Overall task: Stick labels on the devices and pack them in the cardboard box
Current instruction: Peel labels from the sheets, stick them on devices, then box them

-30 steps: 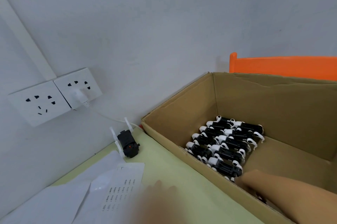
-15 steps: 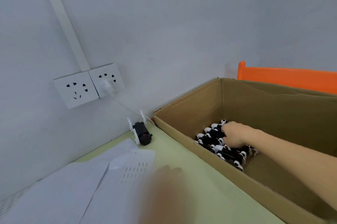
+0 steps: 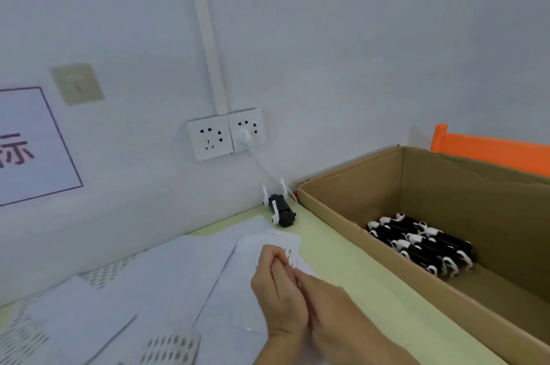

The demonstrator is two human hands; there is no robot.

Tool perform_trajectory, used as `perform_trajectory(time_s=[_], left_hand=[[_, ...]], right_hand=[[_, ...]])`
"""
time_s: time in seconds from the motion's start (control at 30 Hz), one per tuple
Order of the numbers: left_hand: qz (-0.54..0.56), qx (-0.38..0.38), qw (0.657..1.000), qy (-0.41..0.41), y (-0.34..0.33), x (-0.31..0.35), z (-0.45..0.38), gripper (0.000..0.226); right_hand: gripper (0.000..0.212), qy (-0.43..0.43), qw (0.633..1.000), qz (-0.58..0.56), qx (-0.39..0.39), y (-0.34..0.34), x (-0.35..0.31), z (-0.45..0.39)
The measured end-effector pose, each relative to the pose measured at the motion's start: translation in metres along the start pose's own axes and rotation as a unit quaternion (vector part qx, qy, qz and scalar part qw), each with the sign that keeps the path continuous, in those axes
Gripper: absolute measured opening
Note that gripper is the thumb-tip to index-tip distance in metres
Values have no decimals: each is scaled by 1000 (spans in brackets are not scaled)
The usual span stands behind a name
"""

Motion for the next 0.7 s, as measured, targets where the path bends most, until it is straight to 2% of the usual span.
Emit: perform_trajectory(time_s=[0.1, 0.17, 0.23, 0.33, 0.4, 0.57, 0.7], left_hand=[[-69, -27, 994, -83, 11, 23, -8, 22], [-125, -87, 981, -121, 18, 35, -16, 23], [-220, -163, 951, -142, 30, 40, -25, 21], [-391, -236, 881, -128, 77, 27, -43, 22], [-463, -247, 847, -88, 129, 17, -54, 25], [-564, -194, 803, -8, 261, 23, -45, 34], [-659, -227, 716, -29, 315, 34, -20, 45]], right_hand=[[40, -8, 997, 79, -10, -25, 4, 1], [46, -19, 989, 148, -21, -33, 7, 4], [49, -42, 985, 164, -33, -36, 9, 5], [47, -65, 983, 170, -33, -32, 8, 2], [41, -67, 982, 174, -19, -29, 2, 0], [20, -104, 967, 232, 16, -24, -8, -8], [29, -158, 946, 280, 38, -23, -21, -21]])
Point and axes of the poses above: each hand's wrist, its own z-axis away from the middle knuckle, its own y-axis out of the back of the hand, x = y × z, the point moved 10 cm from there along -z, towards the middle knuckle, and after that the axes turned 3 degrees about -y, right-handed, at the moved point
